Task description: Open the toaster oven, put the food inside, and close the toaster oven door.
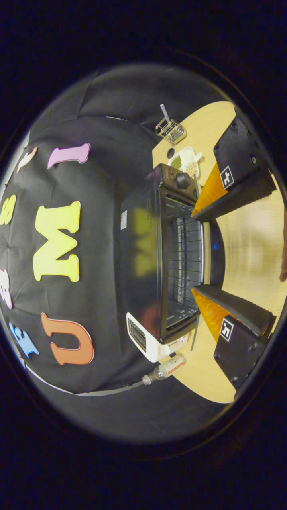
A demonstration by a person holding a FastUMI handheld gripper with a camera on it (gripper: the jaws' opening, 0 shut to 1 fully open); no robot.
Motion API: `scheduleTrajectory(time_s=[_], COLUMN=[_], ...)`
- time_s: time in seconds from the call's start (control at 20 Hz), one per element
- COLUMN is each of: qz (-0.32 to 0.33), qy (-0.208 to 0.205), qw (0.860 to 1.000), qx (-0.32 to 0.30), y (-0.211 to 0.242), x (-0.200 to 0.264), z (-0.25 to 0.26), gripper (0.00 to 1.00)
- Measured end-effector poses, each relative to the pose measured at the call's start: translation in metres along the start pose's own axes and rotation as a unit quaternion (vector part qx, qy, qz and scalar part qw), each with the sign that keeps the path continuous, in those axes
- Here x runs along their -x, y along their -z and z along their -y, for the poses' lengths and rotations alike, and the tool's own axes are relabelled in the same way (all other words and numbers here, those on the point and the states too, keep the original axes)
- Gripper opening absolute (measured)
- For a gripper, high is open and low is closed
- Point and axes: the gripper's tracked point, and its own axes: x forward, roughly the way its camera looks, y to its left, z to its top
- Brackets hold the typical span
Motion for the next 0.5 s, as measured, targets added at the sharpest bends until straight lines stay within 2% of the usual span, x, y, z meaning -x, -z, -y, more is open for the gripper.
scheduleTrajectory(time_s=[0.5], qz=[0.003], qy=[-0.003], qw=[1.0], qx=[-0.007], y=[0.069], x=[0.022], z=[0.003], gripper=[1.0])
